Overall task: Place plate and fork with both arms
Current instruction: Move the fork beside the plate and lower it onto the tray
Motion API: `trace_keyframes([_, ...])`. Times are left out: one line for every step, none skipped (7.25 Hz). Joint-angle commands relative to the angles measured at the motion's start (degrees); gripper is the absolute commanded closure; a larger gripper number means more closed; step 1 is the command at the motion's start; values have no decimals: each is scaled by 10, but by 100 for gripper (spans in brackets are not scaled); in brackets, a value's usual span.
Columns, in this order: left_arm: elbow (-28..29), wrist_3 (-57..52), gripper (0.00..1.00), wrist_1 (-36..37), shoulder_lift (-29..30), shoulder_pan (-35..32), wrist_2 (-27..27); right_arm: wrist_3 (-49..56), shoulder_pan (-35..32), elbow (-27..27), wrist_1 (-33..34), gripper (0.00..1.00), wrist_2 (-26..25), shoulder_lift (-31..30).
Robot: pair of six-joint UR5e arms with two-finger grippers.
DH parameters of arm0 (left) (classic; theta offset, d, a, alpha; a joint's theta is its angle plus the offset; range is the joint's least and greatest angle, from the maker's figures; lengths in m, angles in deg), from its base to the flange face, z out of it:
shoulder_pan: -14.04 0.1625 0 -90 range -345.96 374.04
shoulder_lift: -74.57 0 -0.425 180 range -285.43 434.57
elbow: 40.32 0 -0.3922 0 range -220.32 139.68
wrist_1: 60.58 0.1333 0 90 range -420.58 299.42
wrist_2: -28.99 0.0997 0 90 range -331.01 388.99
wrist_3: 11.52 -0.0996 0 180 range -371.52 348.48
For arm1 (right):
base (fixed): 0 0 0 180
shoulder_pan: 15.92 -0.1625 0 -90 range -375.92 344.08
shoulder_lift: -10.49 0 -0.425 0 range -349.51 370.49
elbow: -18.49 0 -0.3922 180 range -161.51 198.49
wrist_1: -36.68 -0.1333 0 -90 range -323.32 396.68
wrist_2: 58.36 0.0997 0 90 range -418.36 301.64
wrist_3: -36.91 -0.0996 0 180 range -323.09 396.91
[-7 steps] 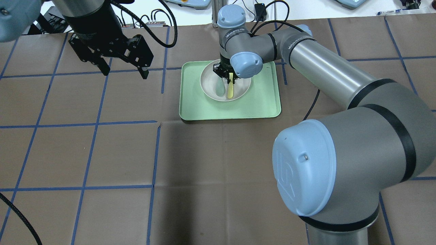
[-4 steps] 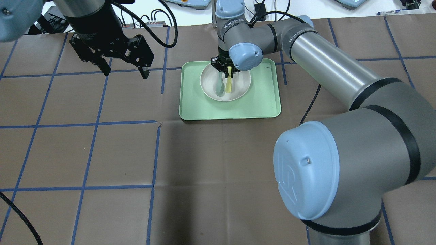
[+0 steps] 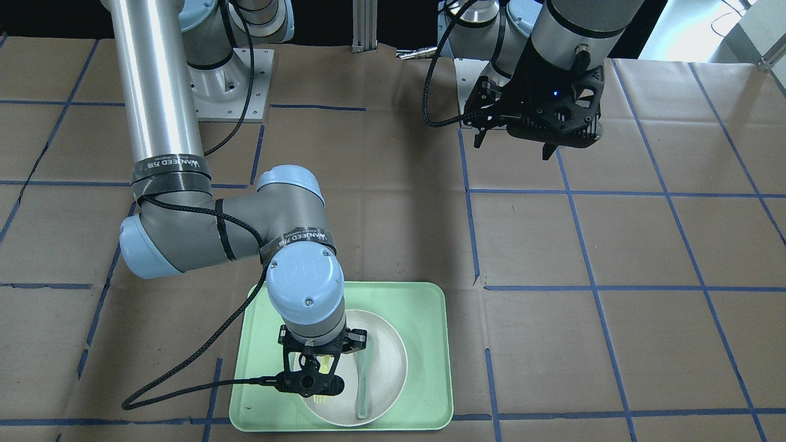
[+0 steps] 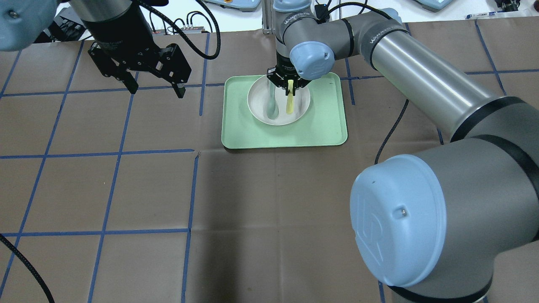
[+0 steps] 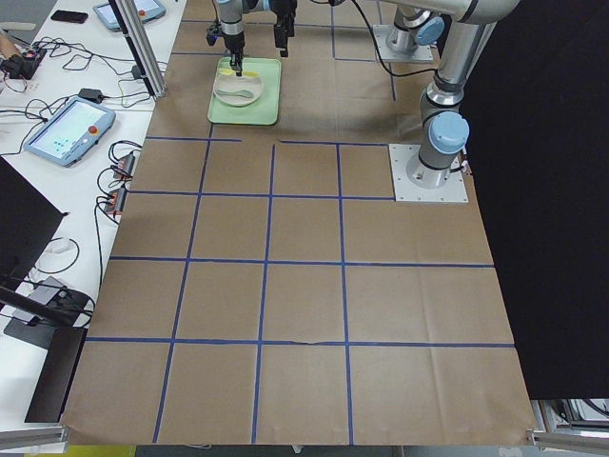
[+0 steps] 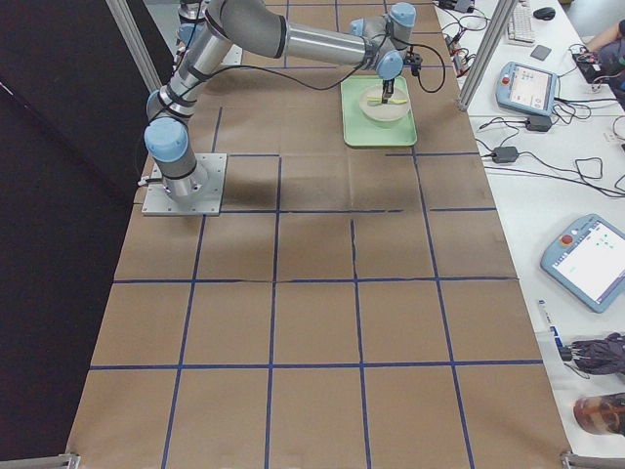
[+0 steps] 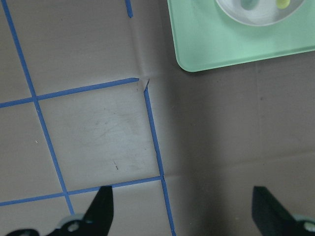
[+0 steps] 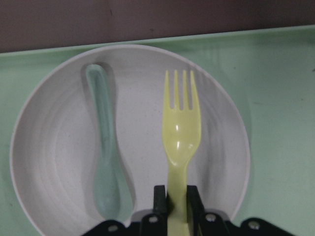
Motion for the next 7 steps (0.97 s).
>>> trace_keyframes([0, -5, 0, 0, 2, 0, 0, 67, 48, 74, 6, 97, -1, -48])
trace_keyframes([0, -5, 0, 0, 5, 0, 0, 97, 71, 114, 14, 97, 0, -68])
trace_keyframes([0, -4, 0, 0, 7, 0, 0, 115, 86, 142, 62, 97, 2, -69])
trace_keyframes([0, -4, 0, 0, 7, 0, 0, 119, 88, 166, 100, 97, 2, -62])
trace_keyframes([0, -2, 0, -1, 8, 0, 0, 116, 86, 173, 116, 96, 1, -54])
trace_keyframes([-1, -2, 0, -1, 7, 0, 0, 112, 84, 171, 118, 96, 2, -49])
trace_keyframes([0, -1, 0, -1, 7, 0, 0, 111, 84, 169, 119, 96, 3, -44])
